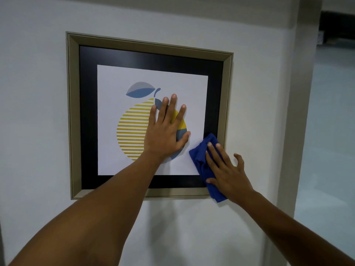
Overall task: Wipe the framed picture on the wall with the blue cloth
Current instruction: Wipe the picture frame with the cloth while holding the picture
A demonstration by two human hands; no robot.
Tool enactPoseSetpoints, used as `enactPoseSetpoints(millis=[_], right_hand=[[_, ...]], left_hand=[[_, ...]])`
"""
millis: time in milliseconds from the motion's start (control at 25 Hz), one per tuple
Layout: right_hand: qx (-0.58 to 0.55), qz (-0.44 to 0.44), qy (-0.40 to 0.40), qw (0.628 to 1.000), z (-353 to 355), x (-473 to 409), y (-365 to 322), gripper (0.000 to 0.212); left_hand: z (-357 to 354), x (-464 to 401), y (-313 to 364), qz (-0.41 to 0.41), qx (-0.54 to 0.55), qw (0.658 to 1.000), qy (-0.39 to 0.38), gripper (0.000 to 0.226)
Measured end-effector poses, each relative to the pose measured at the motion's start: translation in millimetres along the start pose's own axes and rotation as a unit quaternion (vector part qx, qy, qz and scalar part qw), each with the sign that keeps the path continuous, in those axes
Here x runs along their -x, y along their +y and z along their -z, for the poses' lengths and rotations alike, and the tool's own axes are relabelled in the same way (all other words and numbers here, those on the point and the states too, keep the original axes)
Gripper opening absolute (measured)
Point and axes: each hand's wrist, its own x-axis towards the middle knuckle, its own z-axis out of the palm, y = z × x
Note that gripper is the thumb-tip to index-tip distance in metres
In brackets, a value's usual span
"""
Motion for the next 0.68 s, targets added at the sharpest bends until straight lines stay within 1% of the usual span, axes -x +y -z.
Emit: enactPoseSetpoints(millis=[120, 360, 480, 600, 680], right_hand=[[-0.025, -0.006, 0.001, 1.0, -7, 10, -7, 0.102], [-0.012, -0.012, 0.011, 1.0, 0, 3, -7, 0.103], [-0.007, -0.044, 0.046, 0.998, 21, -33, 10, 0.103], [-0.014, -0.093, 0.089, 0.992, 61, -92, 44, 0.098], [-0.031, -0.125, 0.088, 0.988, 85, -126, 61, 0.094]], left_hand=[[0, -1, 0, -0.001, 0.004, 1.0, 0.0, 0.08], [2, 0, 1, -0.002, 0.003, 1.0, -0.004, 0.08], [1, 0, 1, -0.003, 0.002, 1.0, -0.003, 0.08], [2, -1, 1, -0.001, 0.003, 1.0, -0.002, 0.08], [1, -1, 0, -0.001, 0.005, 1.0, -0.001, 0.08]])
